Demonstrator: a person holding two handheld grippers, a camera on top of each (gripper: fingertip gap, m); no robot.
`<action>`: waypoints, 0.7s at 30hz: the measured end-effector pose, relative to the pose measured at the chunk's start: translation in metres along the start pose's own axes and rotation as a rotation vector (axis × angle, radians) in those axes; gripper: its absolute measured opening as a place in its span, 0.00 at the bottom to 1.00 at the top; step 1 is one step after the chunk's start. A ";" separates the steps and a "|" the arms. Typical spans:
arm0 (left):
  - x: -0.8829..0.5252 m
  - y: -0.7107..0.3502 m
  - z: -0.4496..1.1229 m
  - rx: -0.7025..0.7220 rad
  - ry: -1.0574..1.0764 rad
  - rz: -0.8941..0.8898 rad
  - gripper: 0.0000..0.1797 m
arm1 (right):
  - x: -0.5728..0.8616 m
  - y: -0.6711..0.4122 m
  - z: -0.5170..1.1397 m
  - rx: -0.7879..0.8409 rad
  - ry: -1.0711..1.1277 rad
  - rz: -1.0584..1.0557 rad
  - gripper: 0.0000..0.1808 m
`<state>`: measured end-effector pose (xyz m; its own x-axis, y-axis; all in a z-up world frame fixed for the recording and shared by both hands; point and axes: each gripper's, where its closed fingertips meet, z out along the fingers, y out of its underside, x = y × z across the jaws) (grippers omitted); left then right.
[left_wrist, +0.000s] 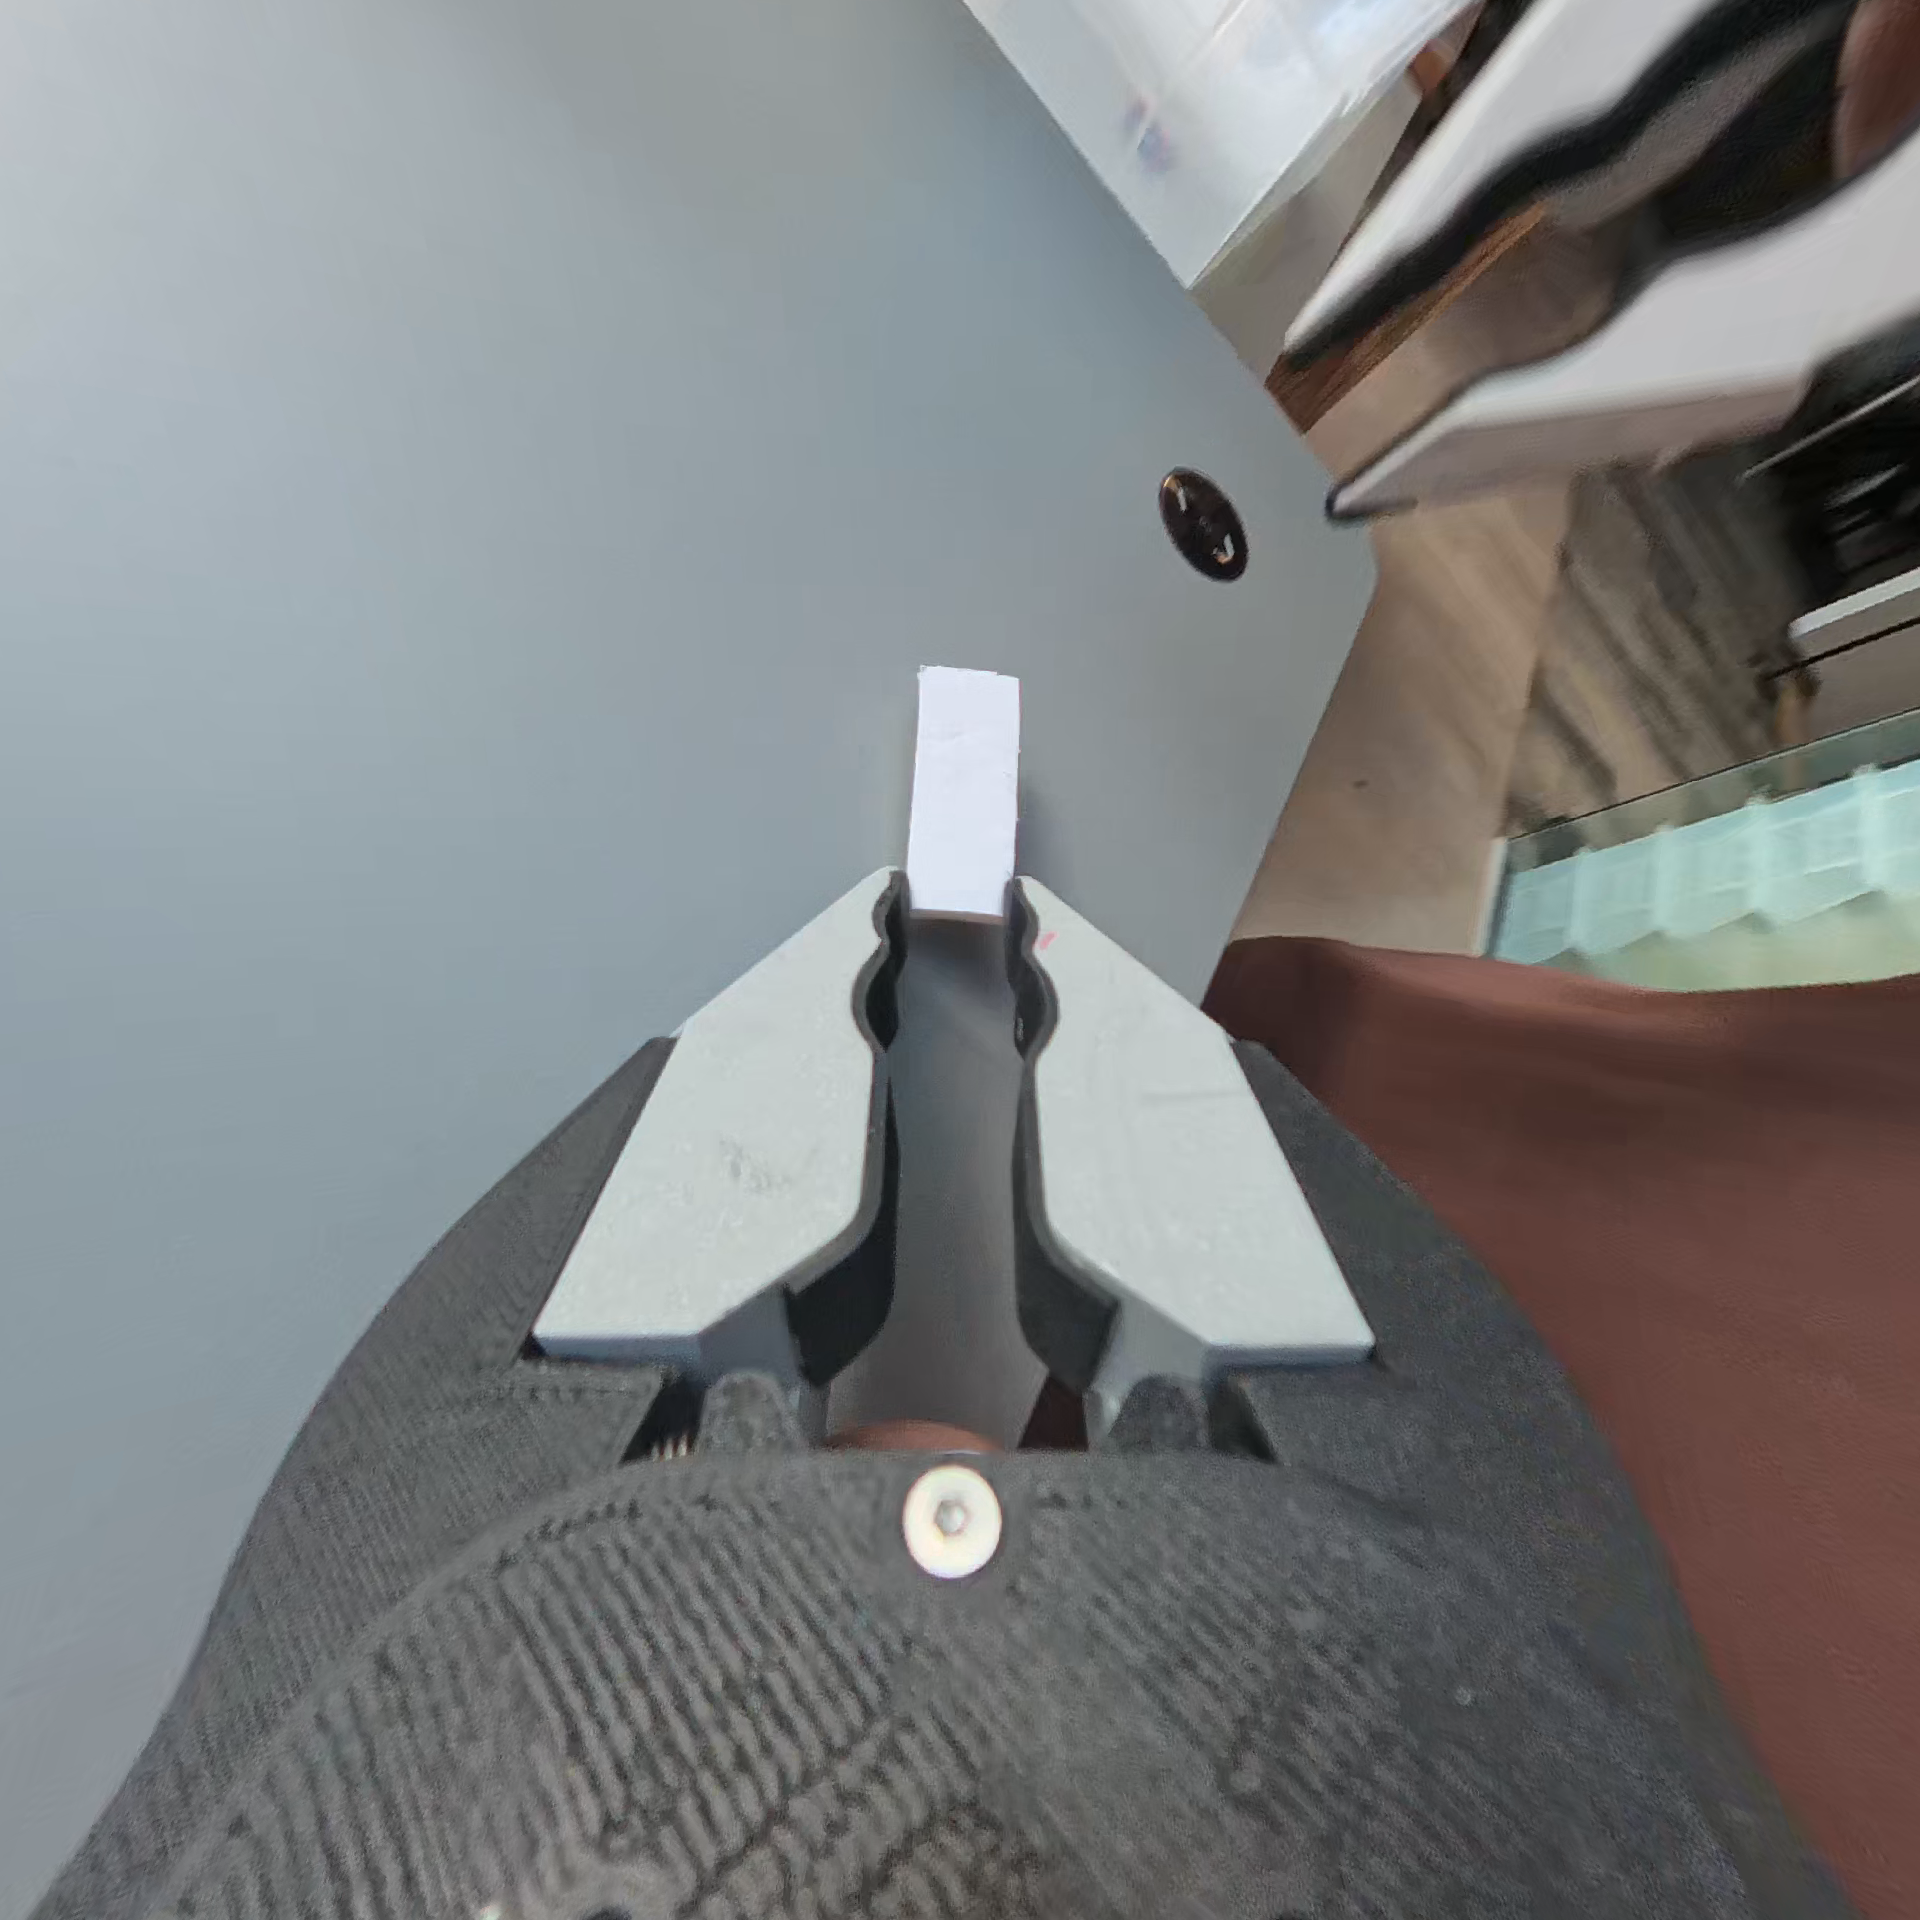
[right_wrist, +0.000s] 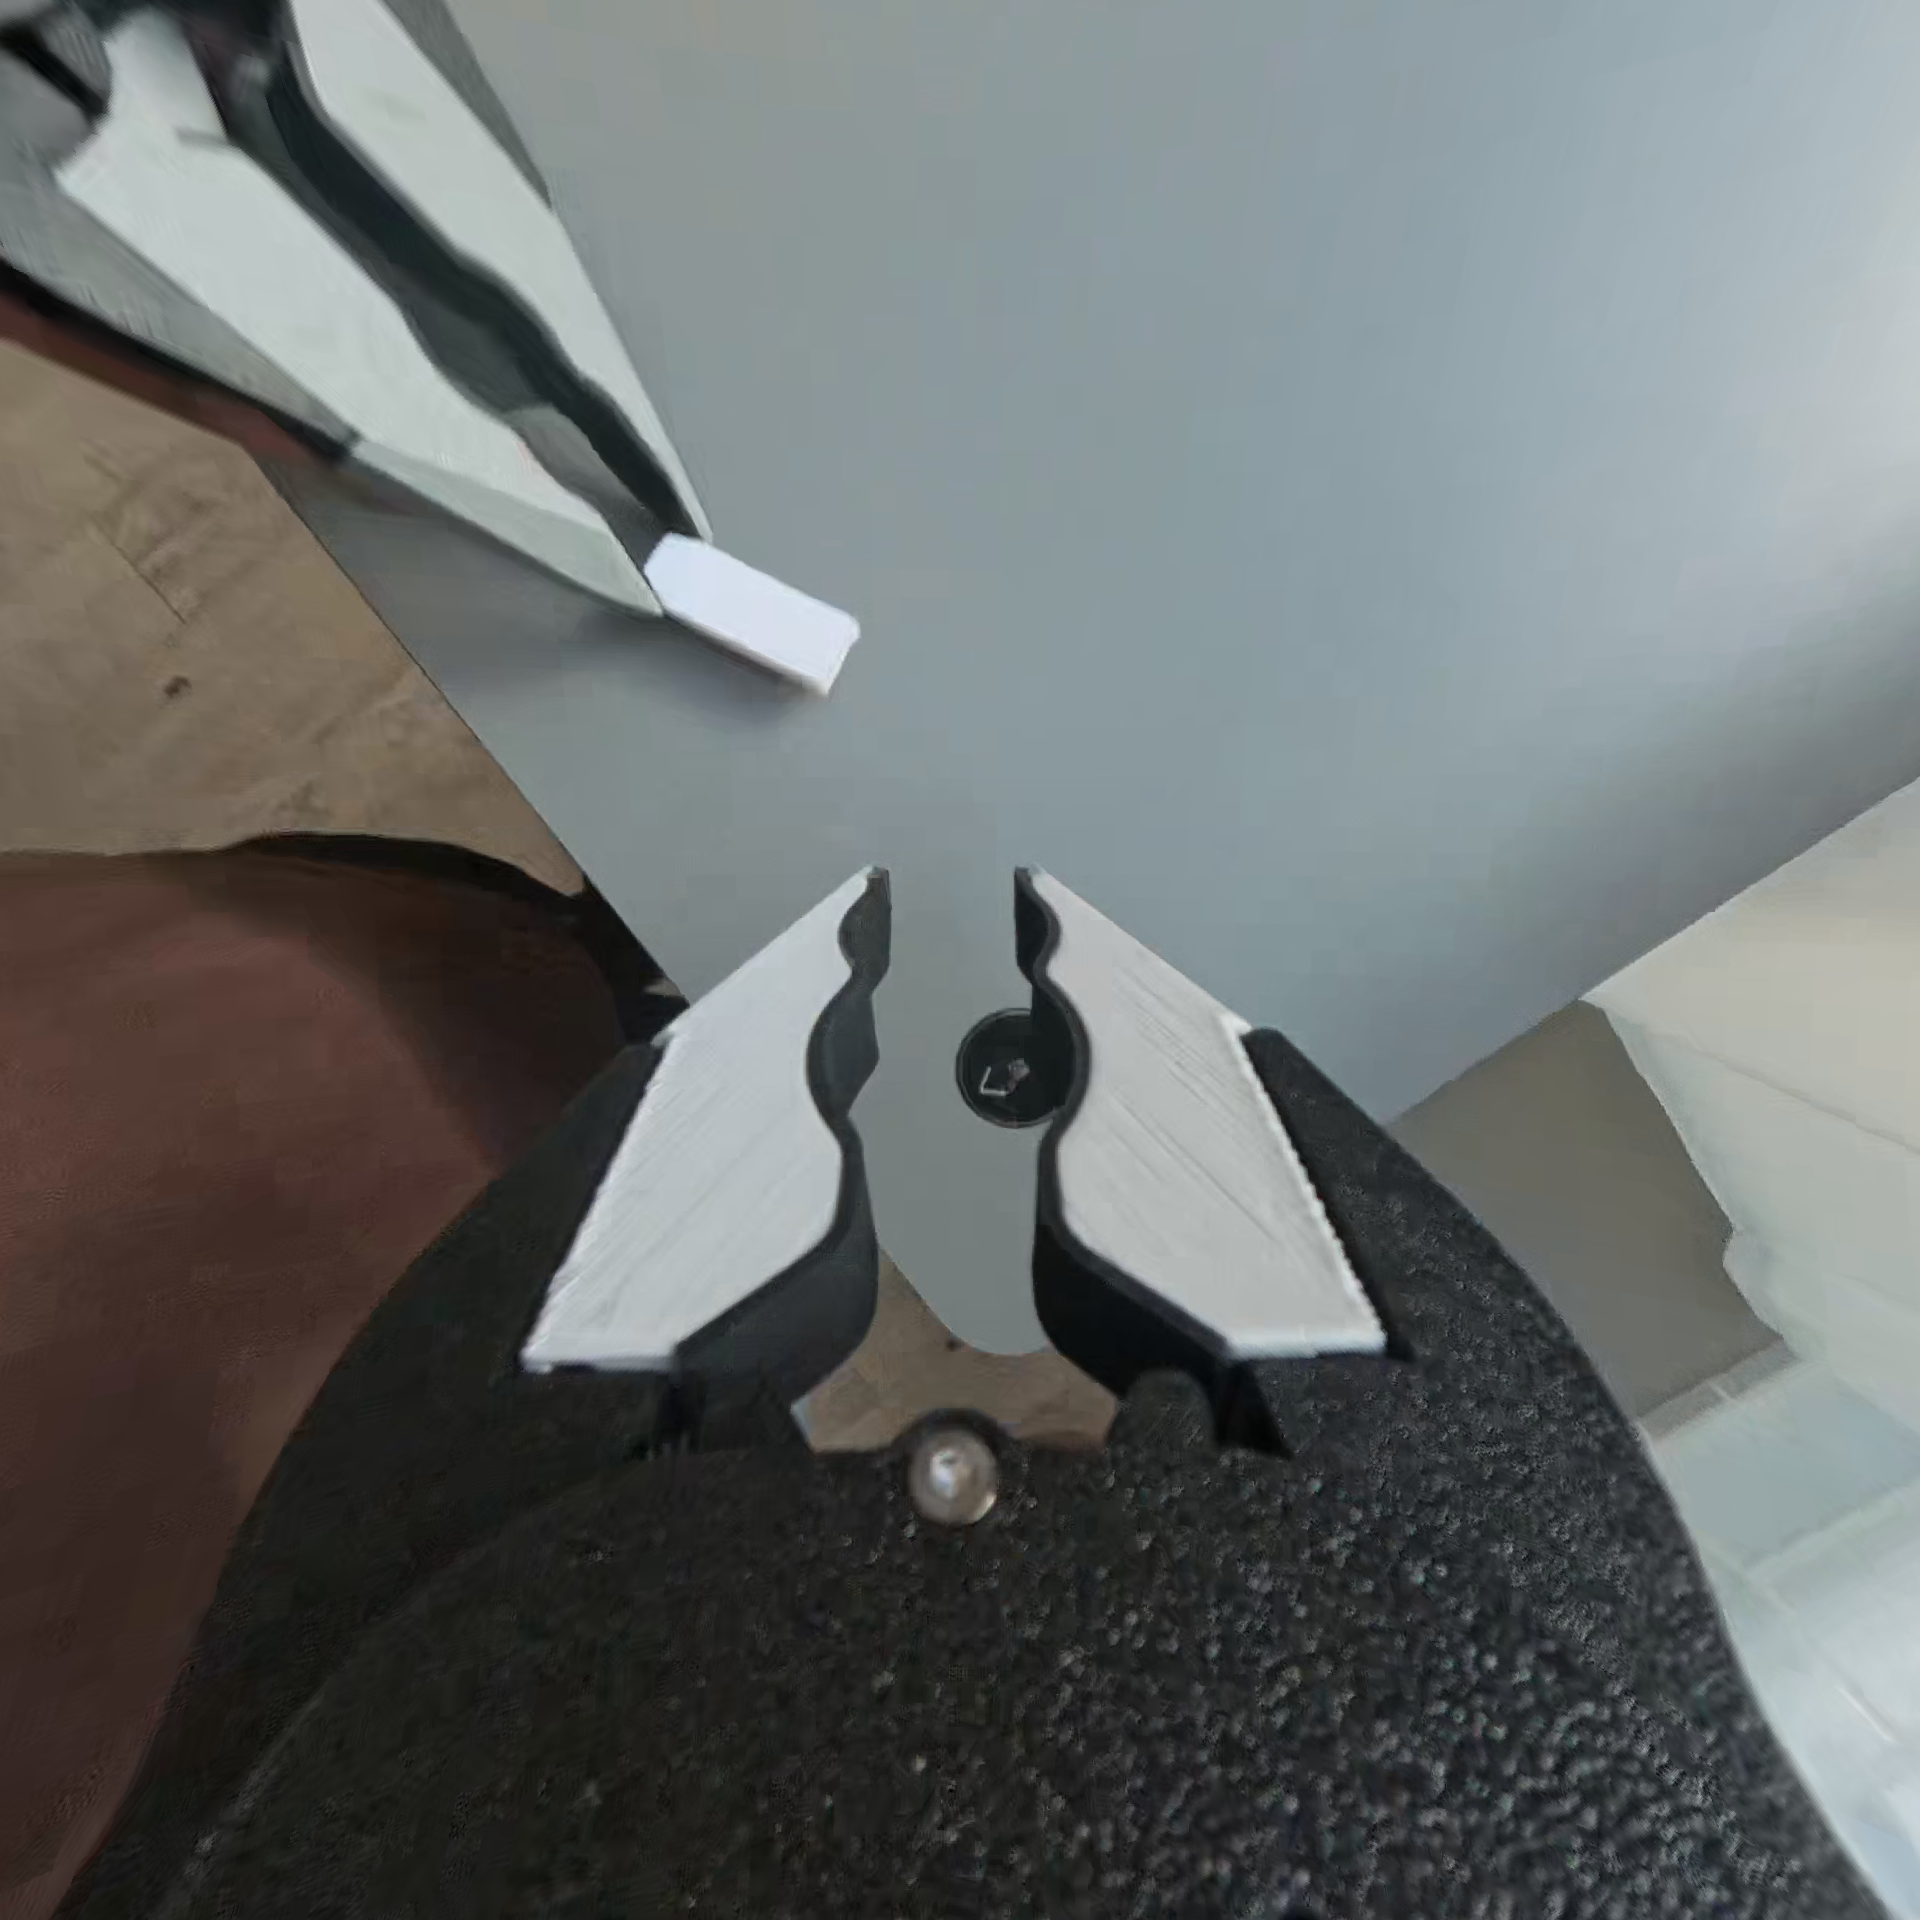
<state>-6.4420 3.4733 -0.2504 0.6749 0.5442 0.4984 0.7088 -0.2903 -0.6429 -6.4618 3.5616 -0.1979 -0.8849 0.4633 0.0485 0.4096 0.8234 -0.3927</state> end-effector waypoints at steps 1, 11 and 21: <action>0.004 -0.007 -0.003 0.037 0.079 -0.098 0.10 | -0.006 0.015 0.005 -0.092 0.025 -0.063 0.13; 0.054 -0.068 -0.055 0.276 0.468 -0.257 0.09 | -0.030 0.021 0.035 -0.122 0.165 -0.319 0.25; 0.078 -0.060 -0.050 0.303 0.543 -0.284 0.09 | -0.017 -0.001 0.032 -0.067 0.202 -0.314 0.28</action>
<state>-6.4218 3.4937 -0.1445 0.5348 0.0717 0.8419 0.8381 0.0816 -0.5394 -6.4542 3.5425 -0.2274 -0.9108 0.2347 0.3398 0.1447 0.9520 -0.2696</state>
